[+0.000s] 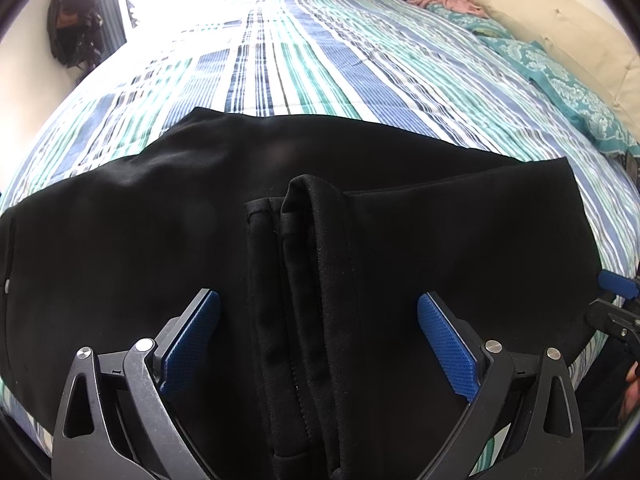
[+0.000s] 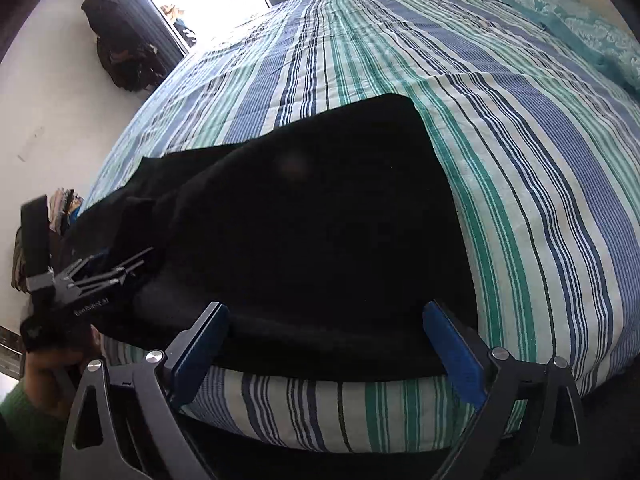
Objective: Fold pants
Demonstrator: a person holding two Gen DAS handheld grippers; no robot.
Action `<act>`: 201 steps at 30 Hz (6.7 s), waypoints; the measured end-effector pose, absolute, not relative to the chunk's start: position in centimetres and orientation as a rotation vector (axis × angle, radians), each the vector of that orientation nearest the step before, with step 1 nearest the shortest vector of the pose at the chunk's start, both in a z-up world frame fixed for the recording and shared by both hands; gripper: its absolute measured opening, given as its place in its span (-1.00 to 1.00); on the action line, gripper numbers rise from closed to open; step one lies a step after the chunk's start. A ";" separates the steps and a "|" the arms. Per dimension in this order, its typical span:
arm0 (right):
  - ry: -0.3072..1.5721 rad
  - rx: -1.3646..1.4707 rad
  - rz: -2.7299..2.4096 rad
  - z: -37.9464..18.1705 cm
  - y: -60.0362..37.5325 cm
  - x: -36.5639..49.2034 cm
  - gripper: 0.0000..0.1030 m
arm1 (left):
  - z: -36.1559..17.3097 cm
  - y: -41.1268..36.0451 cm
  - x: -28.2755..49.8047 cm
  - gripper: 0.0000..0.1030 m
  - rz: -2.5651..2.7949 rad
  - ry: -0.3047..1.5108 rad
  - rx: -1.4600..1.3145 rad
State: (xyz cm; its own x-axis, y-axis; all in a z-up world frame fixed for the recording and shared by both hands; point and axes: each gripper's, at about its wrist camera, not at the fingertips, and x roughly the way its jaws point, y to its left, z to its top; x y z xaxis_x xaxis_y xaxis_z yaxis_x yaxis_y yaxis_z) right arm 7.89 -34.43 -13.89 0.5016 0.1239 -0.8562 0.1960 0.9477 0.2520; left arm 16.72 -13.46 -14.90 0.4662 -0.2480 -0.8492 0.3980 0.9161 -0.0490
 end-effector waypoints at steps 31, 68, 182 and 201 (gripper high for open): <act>0.597 -0.227 -0.415 -7.5 -32.5 5.7 1.00 | -9.5 -1.8 14.4 0.92 -0.109 0.744 0.020; 0.660 -0.156 -0.389 -8.3 -33.6 5.7 1.00 | -10.2 0.2 16.3 0.92 -0.094 0.865 -0.025; 1.213 0.755 0.654 -15.2 -26.2 19.9 -0.65 | -11.5 4.6 16.4 0.26 -0.106 0.971 -0.206; 0.933 0.750 0.511 -4.1 -40.6 12.8 -0.72 | -10.1 3.0 15.8 0.27 -0.173 0.931 -0.164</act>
State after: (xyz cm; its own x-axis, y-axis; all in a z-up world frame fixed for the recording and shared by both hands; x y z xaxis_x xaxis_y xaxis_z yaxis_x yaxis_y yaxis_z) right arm 12.83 -40.58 -4.12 0.5095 0.6817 -0.5250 -0.0751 0.6431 0.7621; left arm 15.77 2.97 -10.07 0.5850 -0.2184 -0.7811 0.0774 0.9737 -0.2142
